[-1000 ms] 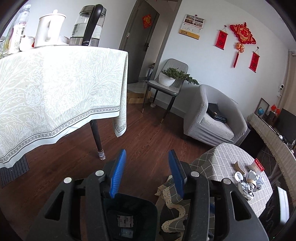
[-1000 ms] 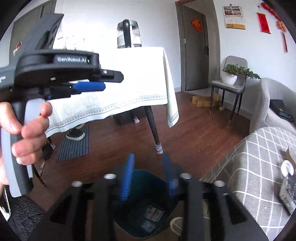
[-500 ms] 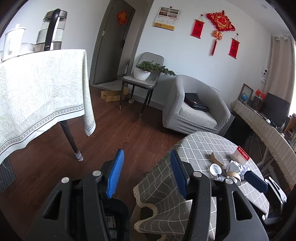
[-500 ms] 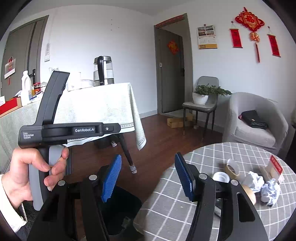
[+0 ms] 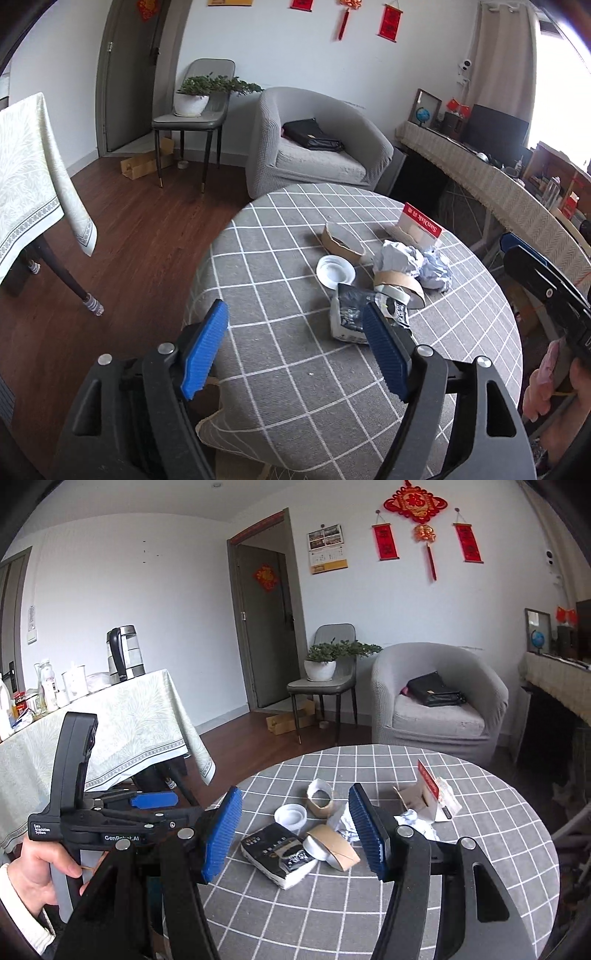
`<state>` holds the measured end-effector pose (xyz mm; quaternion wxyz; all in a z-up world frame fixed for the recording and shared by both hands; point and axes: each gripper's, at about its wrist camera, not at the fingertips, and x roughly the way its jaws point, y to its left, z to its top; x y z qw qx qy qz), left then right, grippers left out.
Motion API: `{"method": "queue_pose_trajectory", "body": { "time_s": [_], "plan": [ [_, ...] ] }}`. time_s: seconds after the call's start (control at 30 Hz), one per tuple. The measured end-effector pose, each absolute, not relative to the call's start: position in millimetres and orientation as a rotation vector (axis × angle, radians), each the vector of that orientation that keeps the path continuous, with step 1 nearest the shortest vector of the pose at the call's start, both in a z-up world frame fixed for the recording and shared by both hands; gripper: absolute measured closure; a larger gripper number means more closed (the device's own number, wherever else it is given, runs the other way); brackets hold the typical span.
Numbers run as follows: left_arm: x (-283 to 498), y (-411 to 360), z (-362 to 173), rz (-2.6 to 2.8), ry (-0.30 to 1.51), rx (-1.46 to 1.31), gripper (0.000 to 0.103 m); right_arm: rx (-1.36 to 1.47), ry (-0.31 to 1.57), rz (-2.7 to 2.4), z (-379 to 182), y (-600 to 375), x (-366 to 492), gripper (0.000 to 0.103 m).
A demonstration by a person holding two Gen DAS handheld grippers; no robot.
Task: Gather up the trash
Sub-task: 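Move both open tools back over the table toward the remaining trash, then grasp the black snack bag with the left tool while the right tool grasps crumpled paper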
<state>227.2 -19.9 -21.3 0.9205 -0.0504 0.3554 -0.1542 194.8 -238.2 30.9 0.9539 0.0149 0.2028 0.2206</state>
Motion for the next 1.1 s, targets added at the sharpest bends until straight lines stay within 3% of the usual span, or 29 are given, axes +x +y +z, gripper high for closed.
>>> {"method": "queue_pose_trajectory", "body": {
  "time_s": [0.37,0.97,1.1],
  "plan": [
    [238.6,-82.6,-44.2,-0.398,0.787,0.018,0.014,0.101,0.502,0.362,14.7,-289.5,204.9,0.041],
    [259.2,-117.5,-69.7,-0.34,0.874,0.086,0.014,0.188,0.658,0.276,-14.2,-333.6,233.4,0.04],
    [261.7,-117.5,-67.9,-0.337,0.873,0.073,0.021,0.204,0.677,0.284,-17.4,-335.4,239.6,0.04]
  ]
}}
